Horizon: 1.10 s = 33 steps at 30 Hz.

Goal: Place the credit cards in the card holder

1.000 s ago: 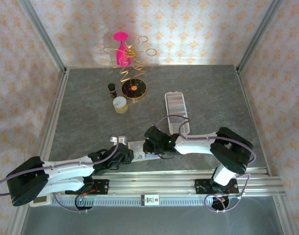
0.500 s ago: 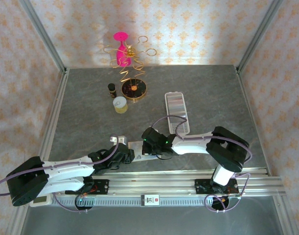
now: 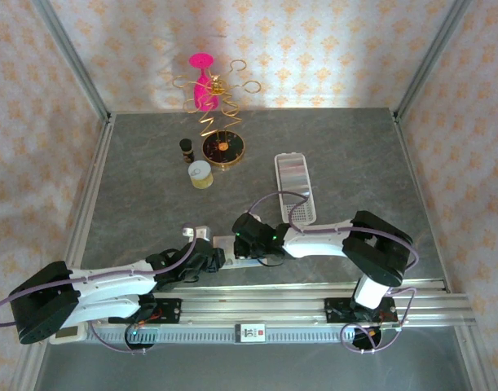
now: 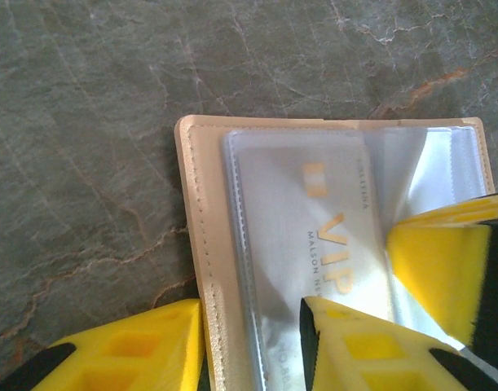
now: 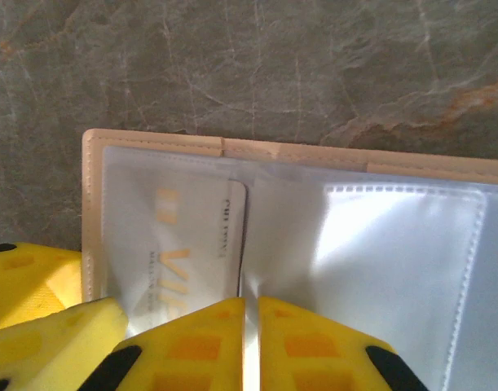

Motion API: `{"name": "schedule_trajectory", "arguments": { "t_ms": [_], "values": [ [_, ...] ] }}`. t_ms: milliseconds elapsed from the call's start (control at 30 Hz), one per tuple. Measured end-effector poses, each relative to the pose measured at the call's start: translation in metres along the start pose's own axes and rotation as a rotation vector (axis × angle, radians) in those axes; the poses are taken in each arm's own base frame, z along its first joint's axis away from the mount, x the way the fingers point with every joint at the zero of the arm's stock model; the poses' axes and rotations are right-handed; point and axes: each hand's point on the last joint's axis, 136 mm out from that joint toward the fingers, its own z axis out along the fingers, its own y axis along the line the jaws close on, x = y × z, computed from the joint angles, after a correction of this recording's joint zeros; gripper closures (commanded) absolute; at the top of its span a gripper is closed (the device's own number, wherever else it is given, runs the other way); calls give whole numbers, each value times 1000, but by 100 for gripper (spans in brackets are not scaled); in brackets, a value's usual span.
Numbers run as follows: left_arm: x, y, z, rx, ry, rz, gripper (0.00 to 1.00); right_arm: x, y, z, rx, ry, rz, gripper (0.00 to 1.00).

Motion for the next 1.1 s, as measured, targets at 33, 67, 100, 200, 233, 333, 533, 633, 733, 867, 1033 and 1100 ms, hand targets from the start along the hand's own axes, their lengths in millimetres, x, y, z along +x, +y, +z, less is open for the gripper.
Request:
{"name": "schedule_trajectory", "arguments": {
  "t_ms": [33, 67, 100, 200, 233, 333, 533, 633, 733, 867, 1033, 1100],
  "values": [
    [0, 0, 0, -1, 0, 0, 64, -1, 0, -4, 1, -6, 0, 81],
    [0, 1, 0, -3, -1, 0, 65, -3, 1, -8, -3, -16, 1, 79],
    [0, 1, 0, -3, -2, 0, 65, -5, 2, -13, -7, -26, 2, 77],
    [0, 1, 0, -4, -2, 0, 66, -4, 0, -24, -13, -41, 11, 74],
    [0, 1, 0, -4, -2, 0, 66, -3, -3, -25, -9, -42, 15, 73],
    [0, 1, 0, -4, -1, 1, 67, 3, -16, -24, 26, -34, 25, 69],
    [1, 2, 1, -6, 0, 1, 68, 14, -32, -18, 75, -1, 31, 63],
    [1, 1, 1, -6, 0, 1, 69, 13, -29, -15, 60, -2, 34, 62],
    [0, 0, 2, -3, -2, 0, 69, 12, -22, -13, 28, -1, 38, 61],
    [0, 0, 2, -2, -3, 0, 74, 11, -10, -8, -26, 4, 50, 60],
    [0, 0, 2, -2, -4, -4, 78, 11, 2, -3, -82, 15, 67, 61],
    [0, 1, 2, -1, -5, -8, 78, 10, 6, -1, -101, 16, 76, 61]
  ]
}}
